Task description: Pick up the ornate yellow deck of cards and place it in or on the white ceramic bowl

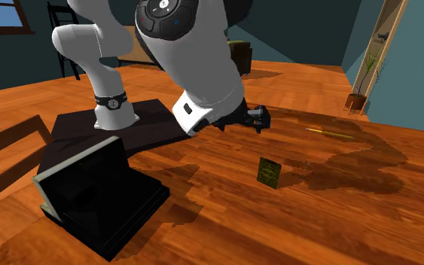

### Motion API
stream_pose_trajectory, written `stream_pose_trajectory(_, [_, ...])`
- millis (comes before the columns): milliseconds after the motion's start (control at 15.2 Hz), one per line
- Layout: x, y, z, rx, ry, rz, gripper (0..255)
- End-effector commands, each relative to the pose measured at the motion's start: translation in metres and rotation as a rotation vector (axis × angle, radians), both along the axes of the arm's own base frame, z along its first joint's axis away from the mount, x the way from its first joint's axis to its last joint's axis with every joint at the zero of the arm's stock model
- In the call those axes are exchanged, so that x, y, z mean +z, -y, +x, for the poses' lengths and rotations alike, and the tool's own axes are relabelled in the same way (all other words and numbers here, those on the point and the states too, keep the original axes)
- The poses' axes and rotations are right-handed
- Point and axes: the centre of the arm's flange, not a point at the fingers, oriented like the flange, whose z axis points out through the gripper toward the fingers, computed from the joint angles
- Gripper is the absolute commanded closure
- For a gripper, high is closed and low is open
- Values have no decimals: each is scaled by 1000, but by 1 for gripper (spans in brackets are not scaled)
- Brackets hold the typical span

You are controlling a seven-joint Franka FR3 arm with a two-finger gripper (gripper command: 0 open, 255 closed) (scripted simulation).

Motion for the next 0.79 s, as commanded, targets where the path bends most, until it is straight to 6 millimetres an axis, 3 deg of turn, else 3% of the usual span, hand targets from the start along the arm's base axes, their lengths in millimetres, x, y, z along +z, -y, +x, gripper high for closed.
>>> stream_pose_trajectory(0, [-24, -6, 14, -50, -38, 27, 0])
stream_pose_trajectory(396, [-90, -29, 56, -193, -149, 104, 0])
stream_pose_trajectory(726, [-106, -46, 52, -202, -155, 108, 0])
